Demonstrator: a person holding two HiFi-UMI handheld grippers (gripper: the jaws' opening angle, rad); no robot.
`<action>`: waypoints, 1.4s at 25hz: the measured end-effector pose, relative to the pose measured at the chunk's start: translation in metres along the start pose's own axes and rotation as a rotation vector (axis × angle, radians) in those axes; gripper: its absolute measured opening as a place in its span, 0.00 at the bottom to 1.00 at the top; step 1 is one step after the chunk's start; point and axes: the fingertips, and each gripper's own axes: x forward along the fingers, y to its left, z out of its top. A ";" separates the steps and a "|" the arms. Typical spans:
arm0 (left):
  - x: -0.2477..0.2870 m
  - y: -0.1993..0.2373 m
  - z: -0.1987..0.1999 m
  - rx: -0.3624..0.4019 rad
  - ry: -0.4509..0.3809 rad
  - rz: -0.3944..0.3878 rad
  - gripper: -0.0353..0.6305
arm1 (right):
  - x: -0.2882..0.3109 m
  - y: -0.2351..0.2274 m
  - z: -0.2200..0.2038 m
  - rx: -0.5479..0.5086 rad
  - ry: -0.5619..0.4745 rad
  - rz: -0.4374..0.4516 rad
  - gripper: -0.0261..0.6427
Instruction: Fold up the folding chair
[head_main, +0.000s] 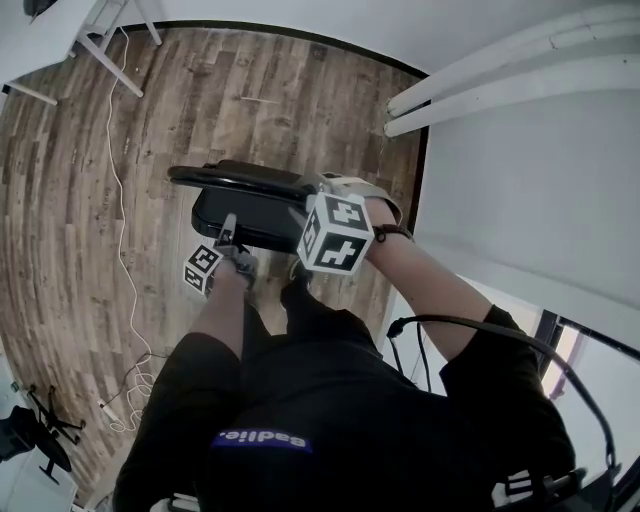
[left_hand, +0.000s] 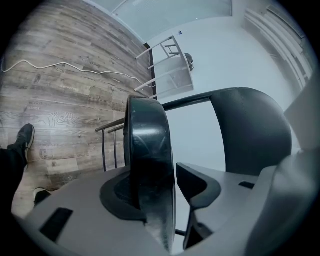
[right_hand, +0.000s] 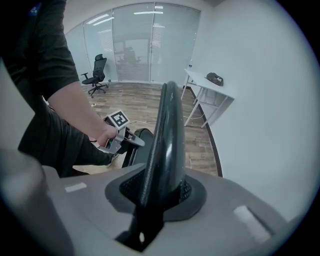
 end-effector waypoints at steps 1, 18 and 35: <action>0.001 -0.004 0.001 -0.001 -0.003 0.005 0.36 | -0.001 0.003 0.001 -0.004 0.001 0.000 0.14; 0.034 -0.055 0.007 -0.021 -0.048 0.131 0.36 | -0.010 0.026 0.003 -0.027 0.016 -0.046 0.14; 0.060 -0.093 0.015 0.002 -0.030 0.007 0.36 | -0.013 -0.003 0.004 0.027 0.003 -0.044 0.14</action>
